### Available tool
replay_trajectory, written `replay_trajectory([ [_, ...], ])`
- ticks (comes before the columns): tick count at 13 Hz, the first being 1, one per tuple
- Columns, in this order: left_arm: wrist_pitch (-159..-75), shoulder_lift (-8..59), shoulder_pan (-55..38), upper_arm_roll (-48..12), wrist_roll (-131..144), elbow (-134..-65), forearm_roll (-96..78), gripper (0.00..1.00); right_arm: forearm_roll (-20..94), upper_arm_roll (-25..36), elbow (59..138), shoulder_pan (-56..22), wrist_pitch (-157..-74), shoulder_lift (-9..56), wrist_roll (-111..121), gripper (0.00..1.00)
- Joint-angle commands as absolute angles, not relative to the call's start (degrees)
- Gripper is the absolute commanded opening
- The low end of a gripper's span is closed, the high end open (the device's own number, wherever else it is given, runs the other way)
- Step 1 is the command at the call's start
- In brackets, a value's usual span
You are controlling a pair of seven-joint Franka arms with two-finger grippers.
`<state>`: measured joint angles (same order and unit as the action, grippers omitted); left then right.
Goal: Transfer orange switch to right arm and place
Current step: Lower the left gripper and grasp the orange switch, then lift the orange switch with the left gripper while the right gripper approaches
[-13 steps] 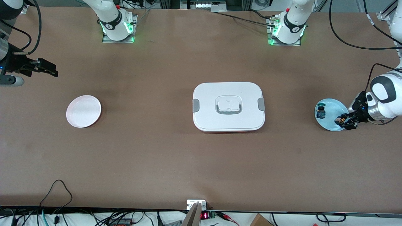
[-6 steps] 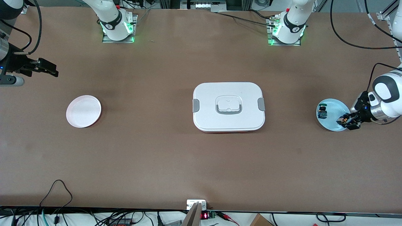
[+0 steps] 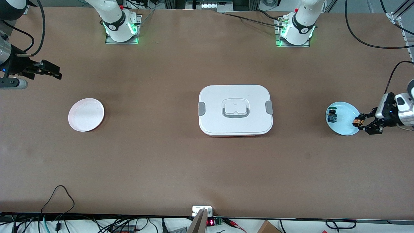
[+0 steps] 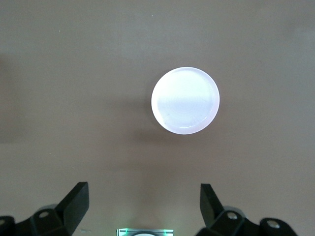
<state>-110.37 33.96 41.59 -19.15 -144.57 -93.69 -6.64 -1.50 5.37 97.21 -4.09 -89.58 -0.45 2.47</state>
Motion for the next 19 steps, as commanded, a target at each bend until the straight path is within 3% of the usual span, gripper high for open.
replay_trajectory([
  [1, -100.6, 34.1, 41.3, -20.1, -138.7, -89.6, -13.4, 0.0, -1.0, 5.1, 96.6, -4.2, -87.7, -0.9, 2.6, 1.0],
  [6, -94.7, 34.4, 40.3, -26.3, -126.6, -89.4, -28.0, 0.0, 17.8, 5.4, 94.2, -3.4, -86.3, -0.2, 2.8, 1.0],
  [10, -94.0, 34.5, 34.7, -32.3, -111.0, -88.6, -41.0, 0.0, 29.7, 4.8, 94.5, -5.7, -84.7, 1.7, 3.3, 1.0],
  [12, -95.0, 34.5, 29.9, -32.9, -105.0, -88.5, -51.0, 0.0, 41.2, 5.0, 94.6, -6.0, -81.5, 4.2, 4.1, 1.0],
  [15, -99.1, 33.9, 22.7, -34.4, -94.8, -87.5, -58.4, 0.0, 50.4, 5.0, 94.5, -5.7, -82.0, 8.6, 4.2, 1.0],
  [19, -113.8, 33.9, 11.5, -35.2, -84.3, -84.8, -65.7, 0.0, 64.6, 5.0, 94.7, -6.4, -79.4, 15.7, 8.1, 1.0],
])
